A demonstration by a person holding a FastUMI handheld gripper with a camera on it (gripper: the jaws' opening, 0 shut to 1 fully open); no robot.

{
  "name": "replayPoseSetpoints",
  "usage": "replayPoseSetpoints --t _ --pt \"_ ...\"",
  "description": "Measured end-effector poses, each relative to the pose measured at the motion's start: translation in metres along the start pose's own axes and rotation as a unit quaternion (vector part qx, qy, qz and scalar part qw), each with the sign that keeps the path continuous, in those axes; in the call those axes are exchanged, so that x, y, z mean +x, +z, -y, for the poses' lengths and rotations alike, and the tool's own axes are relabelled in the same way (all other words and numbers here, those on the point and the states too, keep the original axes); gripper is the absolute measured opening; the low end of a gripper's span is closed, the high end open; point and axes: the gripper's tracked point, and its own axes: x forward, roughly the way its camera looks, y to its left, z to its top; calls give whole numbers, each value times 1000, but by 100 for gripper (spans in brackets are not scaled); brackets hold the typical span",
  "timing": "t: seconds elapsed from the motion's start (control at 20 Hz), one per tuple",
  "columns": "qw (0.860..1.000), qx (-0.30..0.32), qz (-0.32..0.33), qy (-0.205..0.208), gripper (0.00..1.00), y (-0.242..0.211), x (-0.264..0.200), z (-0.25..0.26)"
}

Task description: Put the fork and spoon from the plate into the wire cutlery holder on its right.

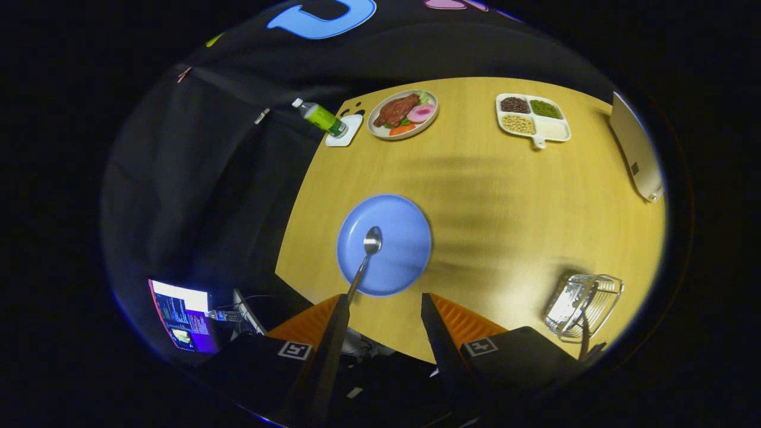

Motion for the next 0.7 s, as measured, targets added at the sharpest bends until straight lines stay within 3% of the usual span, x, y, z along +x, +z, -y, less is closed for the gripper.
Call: replayPoseSetpoints --t 0.2,0.7 --pt "999 11 -37 2 77 -15 65 -29" --pt "992 40 -89 -74 77 -33 171 -20"
